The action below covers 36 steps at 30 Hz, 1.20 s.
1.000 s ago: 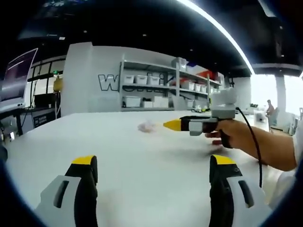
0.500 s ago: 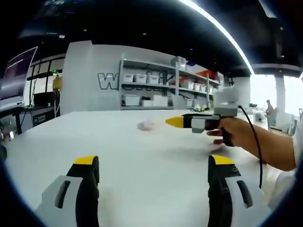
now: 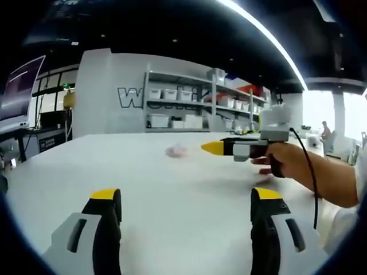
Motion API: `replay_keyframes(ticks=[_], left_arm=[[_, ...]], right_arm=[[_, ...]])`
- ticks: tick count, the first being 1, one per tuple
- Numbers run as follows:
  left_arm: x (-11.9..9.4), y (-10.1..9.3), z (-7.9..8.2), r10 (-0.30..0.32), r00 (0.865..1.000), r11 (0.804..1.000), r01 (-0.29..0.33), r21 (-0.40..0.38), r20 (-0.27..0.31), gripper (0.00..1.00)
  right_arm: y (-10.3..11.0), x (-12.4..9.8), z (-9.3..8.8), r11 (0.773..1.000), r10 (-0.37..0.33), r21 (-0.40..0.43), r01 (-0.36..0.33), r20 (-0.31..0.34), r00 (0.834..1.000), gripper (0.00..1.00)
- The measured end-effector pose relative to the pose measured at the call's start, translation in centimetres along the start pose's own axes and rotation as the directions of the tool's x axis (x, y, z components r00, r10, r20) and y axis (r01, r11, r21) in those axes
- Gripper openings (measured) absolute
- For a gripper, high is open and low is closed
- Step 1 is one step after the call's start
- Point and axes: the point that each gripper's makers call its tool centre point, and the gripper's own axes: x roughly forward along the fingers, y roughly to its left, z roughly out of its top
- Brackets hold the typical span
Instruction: Open the resealable bag by pulling the two sides of the seal apart until the entire bag opening is separated and visibly accessible.
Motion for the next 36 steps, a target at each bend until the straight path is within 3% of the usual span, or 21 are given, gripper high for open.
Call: replay_keyframes(ticks=[36], left_arm=[[-0.2, -0.2, -0.3, -0.010, 1.000, 1.000, 0.010, 0.001, -0.011, 0.89]], right_arm=[[0.7, -3.2, 0.2, 0.999, -0.032, 0.015, 0.032, 0.023, 0.999, 0.66]])
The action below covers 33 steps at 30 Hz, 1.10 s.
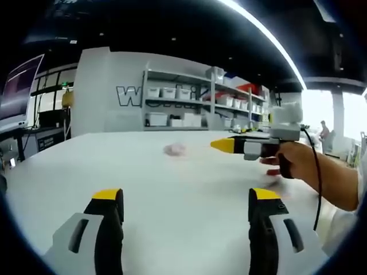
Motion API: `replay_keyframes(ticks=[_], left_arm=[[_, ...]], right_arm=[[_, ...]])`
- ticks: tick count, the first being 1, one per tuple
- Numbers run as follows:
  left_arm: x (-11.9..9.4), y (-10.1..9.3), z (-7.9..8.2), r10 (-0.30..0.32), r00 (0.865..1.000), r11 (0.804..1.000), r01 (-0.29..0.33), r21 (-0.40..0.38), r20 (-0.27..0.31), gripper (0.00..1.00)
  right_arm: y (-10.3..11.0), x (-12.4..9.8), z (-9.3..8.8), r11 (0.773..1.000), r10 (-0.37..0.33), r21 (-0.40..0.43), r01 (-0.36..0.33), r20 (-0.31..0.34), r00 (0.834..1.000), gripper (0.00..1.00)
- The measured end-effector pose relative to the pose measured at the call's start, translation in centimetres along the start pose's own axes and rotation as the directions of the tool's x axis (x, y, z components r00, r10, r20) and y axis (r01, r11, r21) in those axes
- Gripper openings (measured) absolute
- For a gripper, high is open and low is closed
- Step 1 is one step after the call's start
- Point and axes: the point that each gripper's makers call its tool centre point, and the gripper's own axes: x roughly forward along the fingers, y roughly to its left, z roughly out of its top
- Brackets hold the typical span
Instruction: Open the resealable bag by pulling the two sides of the seal apart until the entire bag opening is separated and visibly accessible.
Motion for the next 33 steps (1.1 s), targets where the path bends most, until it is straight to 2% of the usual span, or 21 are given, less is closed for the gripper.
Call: replay_keyframes(ticks=[33], left_arm=[[0.1, -0.1, -0.3, -0.002, 1.000, 1.000, 0.002, -0.001, -0.013, 0.88]], right_arm=[[0.9, -2.2, 0.1, 1.000, -0.002, 0.007, 0.001, 0.018, 1.000, 0.67]])
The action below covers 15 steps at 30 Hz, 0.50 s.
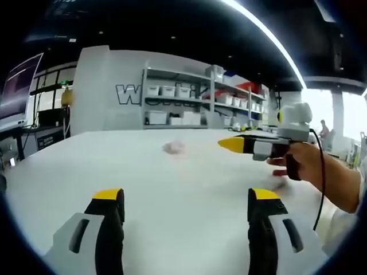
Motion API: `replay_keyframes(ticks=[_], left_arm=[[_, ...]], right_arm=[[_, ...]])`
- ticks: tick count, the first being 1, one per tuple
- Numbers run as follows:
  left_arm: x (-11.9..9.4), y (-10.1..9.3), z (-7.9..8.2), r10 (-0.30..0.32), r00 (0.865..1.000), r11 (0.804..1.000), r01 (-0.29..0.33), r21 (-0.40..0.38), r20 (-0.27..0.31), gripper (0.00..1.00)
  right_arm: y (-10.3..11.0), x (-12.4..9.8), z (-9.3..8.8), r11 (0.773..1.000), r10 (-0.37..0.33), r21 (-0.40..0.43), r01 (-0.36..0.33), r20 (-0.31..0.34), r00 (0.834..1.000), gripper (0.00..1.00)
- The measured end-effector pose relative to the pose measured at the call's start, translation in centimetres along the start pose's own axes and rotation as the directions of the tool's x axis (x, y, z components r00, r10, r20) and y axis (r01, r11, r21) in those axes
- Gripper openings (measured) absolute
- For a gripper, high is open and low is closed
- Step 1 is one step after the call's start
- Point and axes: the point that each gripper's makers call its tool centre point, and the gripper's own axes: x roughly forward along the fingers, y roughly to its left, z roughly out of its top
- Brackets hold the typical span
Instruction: Open the resealable bag by pulling the two sides of the seal apart until the entire bag opening is separated and visibly accessible.
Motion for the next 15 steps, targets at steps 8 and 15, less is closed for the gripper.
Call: replay_keyframes(ticks=[8, 15], left_arm=[[0.0, 0.0, 0.0, 0.003, 1.000, 1.000, -0.003, -0.002, 0.001, 0.88], [0.0, 0.0, 0.0, 0.005, 1.000, 1.000, -0.005, -0.004, 0.002, 0.88]], right_arm=[[-0.2, -0.9, 0.2, 1.000, -0.013, -0.002, 0.013, 0.006, 1.000, 0.66], [-0.3, -1.5, 0.0, 1.000, -0.019, -0.004, 0.019, 0.001, 1.000, 0.65]])
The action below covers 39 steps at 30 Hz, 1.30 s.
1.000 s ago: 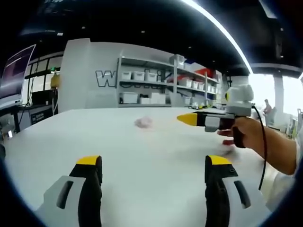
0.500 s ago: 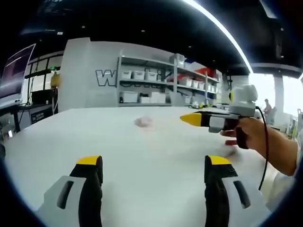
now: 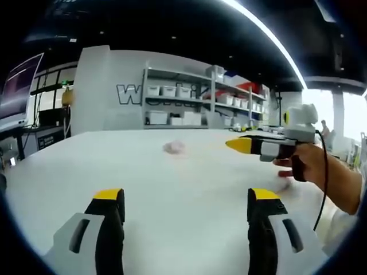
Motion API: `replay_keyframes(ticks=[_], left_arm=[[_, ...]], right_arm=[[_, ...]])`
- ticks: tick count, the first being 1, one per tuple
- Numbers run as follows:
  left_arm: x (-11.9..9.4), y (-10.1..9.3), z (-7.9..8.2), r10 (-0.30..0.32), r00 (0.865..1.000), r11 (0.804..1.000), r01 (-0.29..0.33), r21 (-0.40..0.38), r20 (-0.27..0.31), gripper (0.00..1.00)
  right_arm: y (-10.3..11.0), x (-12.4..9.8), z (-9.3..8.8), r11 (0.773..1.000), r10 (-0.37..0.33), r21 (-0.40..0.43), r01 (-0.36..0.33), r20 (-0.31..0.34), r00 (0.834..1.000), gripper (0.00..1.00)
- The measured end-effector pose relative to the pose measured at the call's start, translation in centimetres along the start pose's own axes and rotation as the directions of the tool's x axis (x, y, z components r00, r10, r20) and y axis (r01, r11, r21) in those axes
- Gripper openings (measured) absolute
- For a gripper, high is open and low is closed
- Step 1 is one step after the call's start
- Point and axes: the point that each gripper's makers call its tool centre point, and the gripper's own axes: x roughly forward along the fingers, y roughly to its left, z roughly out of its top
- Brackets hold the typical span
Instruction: Open the resealable bag by pulling the two sides of the seal apart until the entire bag opening is separated and visibly accessible.
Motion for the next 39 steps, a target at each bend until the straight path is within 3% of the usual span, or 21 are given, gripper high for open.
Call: replay_keyframes(ticks=[12, 16, 20, 23, 27, 31, 39], left_arm=[[-0.1, 0.2, 0.5, 0.017, 1.000, 1.000, -0.017, -0.015, 0.020, 0.86], [-0.4, 0.2, 1.1, 0.041, 0.998, 0.999, -0.042, 0.025, 0.038, 0.90], [-0.4, 0.3, 1.2, 0.062, 0.997, 0.997, -0.064, 0.048, 0.044, 0.97], [-0.5, 0.8, 1.2, 0.089, 0.995, 0.996, -0.091, 0.024, 0.054, 1.00], [-0.9, 2.8, 2.2, 0.176, 0.979, 0.984, -0.178, 0.016, 0.102, 1.00], [-1.4, 4.1, 3.2, 0.236, 0.960, 0.968, -0.246, 0.049, 0.150, 1.00], [-1.3, 4.8, 3.2, 0.281, 0.950, 0.950, -0.295, 0.100, 0.135, 1.00]], right_arm=[[-0.3, -1.2, -0.1, 1.000, -0.024, -0.018, 0.024, 0.003, 1.000, 0.65], [-0.2, -1.7, -0.4, 0.999, -0.032, -0.017, 0.032, 0.000, 0.999, 0.66], [-0.8, -1.8, -0.1, 0.997, -0.072, -0.029, 0.072, 0.019, 0.997, 0.82], [-1.2, -2.1, -0.2, 0.996, -0.090, -0.023, 0.090, 0.014, 0.996, 0.89], [-1.9, -2.5, -0.5, 0.992, -0.128, -0.017, 0.128, -0.003, 0.992, 1.00], [-2.9, -3.4, -1.2, 0.983, -0.179, -0.055, 0.176, -0.058, 0.982, 1.00], [-3.6, -4.5, -0.9, 0.974, -0.212, -0.085, 0.208, -0.044, 0.976, 1.00]])
